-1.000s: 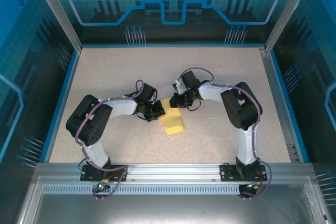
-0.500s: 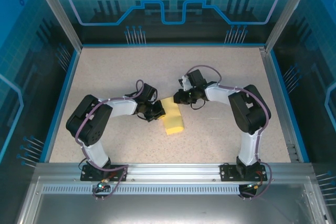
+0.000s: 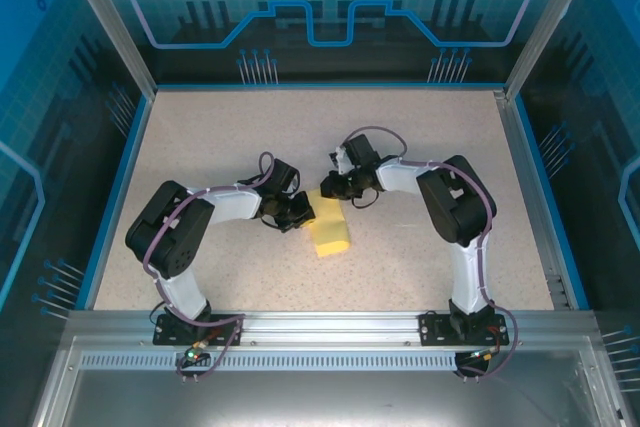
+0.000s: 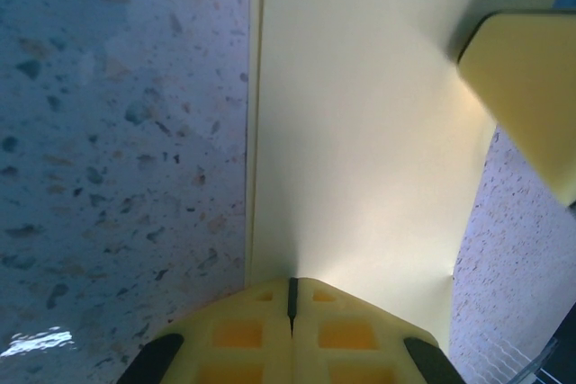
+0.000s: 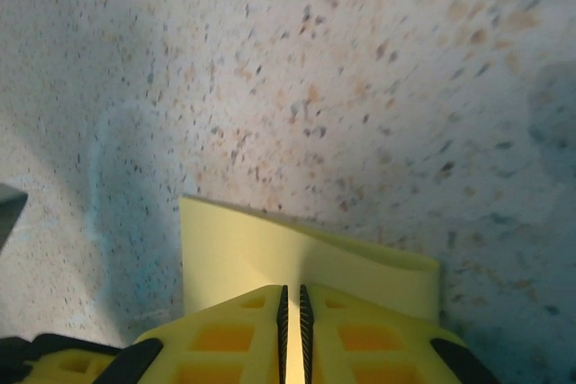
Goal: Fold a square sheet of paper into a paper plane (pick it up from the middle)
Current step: Fold the square sheet of paper in half at the center of the table.
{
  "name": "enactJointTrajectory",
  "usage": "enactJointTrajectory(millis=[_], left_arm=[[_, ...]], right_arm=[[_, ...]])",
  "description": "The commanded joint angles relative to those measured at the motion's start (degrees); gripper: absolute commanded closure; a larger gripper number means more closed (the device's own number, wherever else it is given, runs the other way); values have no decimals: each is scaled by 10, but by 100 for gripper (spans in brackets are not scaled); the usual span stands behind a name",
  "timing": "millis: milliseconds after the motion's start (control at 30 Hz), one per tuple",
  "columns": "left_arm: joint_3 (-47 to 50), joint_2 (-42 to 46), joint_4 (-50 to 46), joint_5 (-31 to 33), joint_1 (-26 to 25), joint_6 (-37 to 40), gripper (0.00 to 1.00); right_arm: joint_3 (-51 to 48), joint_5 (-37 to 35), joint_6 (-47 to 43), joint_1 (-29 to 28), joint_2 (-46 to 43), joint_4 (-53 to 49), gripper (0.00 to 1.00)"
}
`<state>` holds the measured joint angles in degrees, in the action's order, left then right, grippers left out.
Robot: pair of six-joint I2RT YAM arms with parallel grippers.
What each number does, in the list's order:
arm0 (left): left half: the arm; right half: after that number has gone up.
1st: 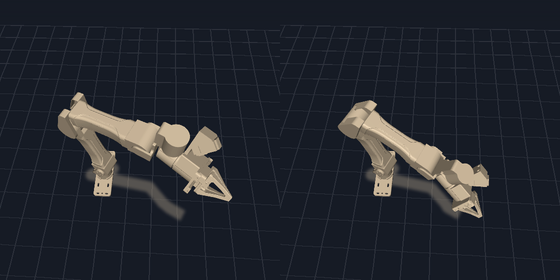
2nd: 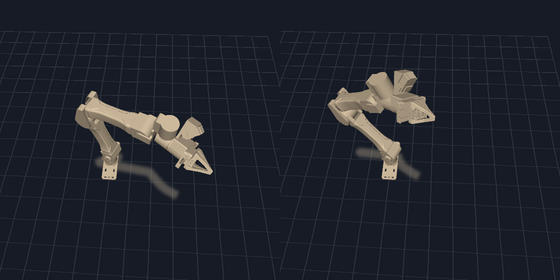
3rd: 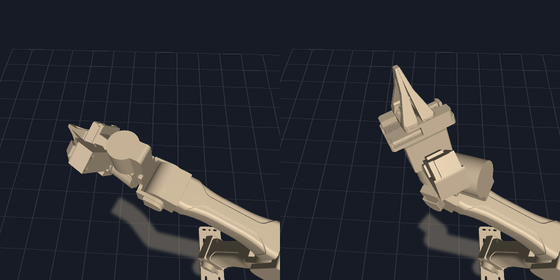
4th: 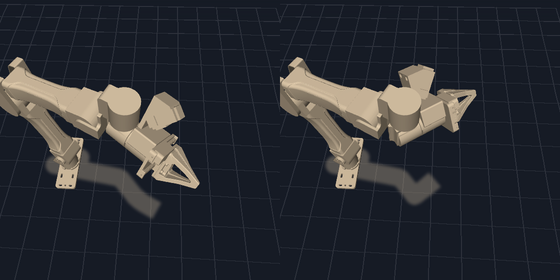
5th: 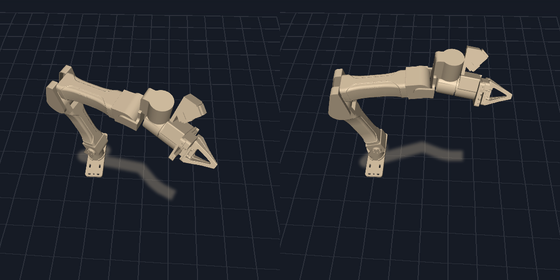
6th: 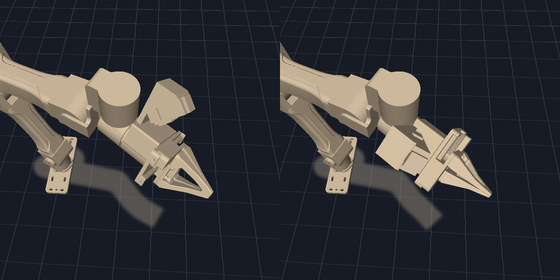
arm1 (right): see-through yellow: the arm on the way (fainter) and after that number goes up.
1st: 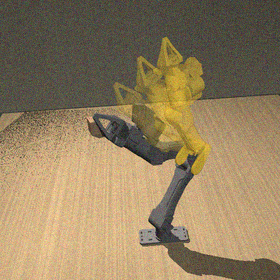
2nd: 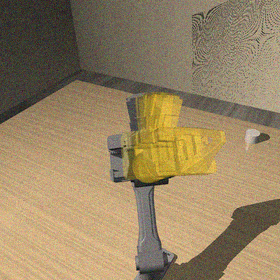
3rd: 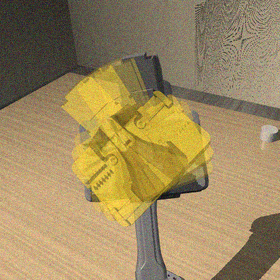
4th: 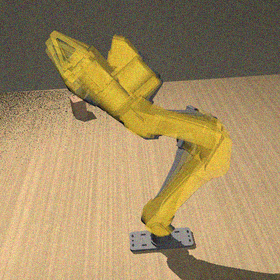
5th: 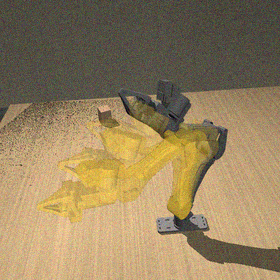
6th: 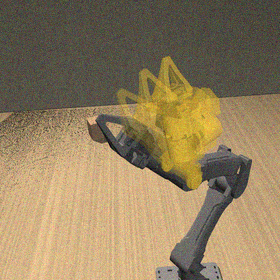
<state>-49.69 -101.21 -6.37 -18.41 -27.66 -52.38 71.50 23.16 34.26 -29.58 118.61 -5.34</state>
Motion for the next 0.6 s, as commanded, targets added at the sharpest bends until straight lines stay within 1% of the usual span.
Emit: enactJointTrajectory(millis=[0, 233, 367, 467, 567], left_arm=[[23, -29, -82, 29, -9, 10, 100], [28, -27, -80, 29, -10, 9, 100], [28, -25, -80, 29, -9, 9, 100], [26, -25, -79, 29, -9, 9, 100], [25, -25, -79, 30, -10, 9, 100]], right_arm=[[7, -5, 26, 19, 18, 10, 85], [-2, -32, 76, 45, 20, 17, 84], [-13, -42, 86, 60, -19, 28, 84], [-26, -31, 56, 60, -71, 19, 84], [-51, -22, 10, 33, -119, -7, 83]])
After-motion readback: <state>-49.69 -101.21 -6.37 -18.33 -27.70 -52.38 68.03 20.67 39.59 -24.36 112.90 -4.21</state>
